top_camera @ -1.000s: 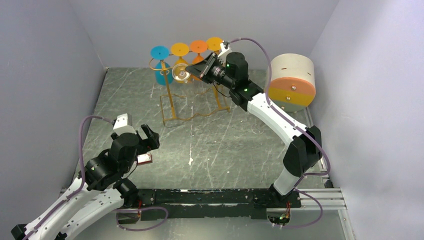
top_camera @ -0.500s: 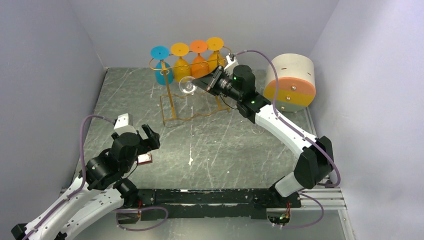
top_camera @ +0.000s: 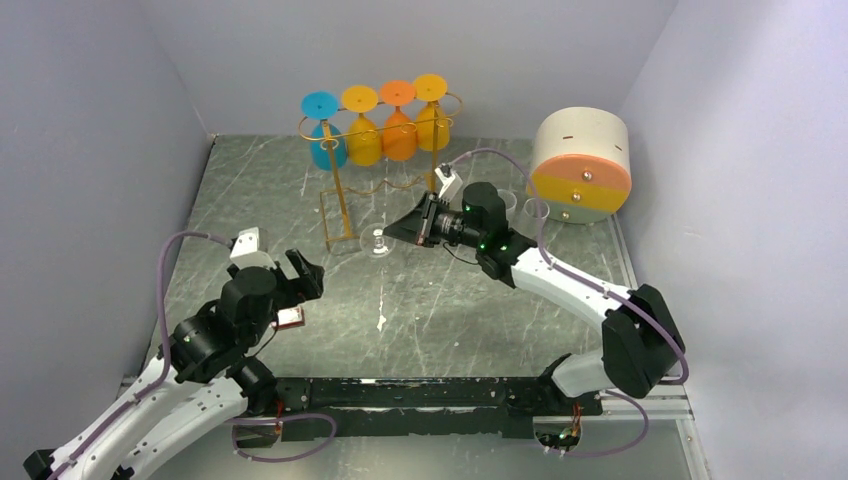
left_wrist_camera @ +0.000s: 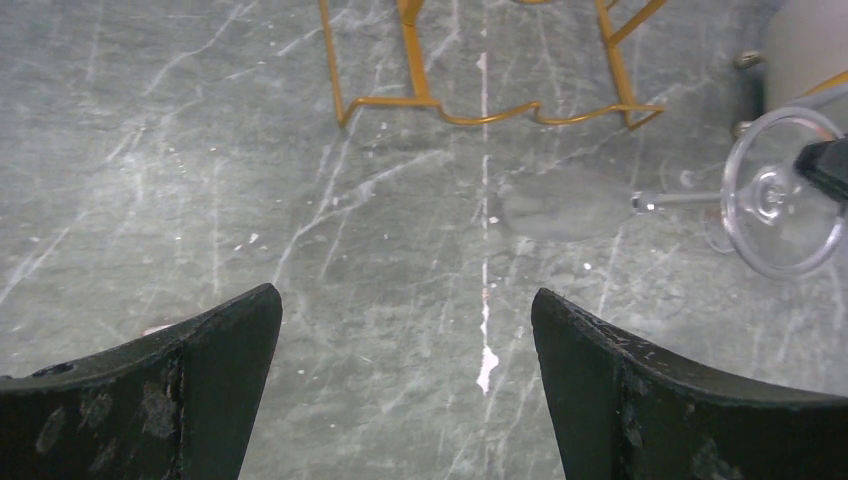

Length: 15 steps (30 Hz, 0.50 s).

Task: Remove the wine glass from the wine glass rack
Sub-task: Place the wine glass at the center of the board.

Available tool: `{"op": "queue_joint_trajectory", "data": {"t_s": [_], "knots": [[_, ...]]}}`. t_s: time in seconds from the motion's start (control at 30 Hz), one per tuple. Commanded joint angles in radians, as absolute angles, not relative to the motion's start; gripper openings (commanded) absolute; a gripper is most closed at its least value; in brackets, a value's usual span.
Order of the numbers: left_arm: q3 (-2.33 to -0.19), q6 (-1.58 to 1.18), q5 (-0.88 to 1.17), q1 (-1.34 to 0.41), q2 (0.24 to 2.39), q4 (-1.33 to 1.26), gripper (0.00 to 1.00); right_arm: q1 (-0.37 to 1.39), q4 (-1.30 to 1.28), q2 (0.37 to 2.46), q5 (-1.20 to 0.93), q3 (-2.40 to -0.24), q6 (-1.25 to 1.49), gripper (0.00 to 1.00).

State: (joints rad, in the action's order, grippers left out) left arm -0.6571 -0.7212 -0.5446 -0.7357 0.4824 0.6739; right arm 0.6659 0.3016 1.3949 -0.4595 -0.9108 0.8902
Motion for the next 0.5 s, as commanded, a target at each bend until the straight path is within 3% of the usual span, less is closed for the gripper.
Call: {"op": "queue_joint_trajectory", "data": {"t_s": [0.0, 0.27, 0.47], "knots": [[-0.613, -0.720, -0.471, -0.737, 0.426, 0.550, 0.99, 0.672, 0.337, 1.342, -0.483, -0.919, 0.786, 0.00], [-0.631, -0.784, -0.312, -0.737, 0.405, 0.398, 0.97, 0.672, 0.242, 1.290, -0.504, -0.871, 0.687, 0.00], [-0.528, -0.757, 0.000, -0.736, 0.465, 0.062, 0.96, 0.664, 0.310, 1.287, -0.531, -0.816, 0.737, 0.00]]}}
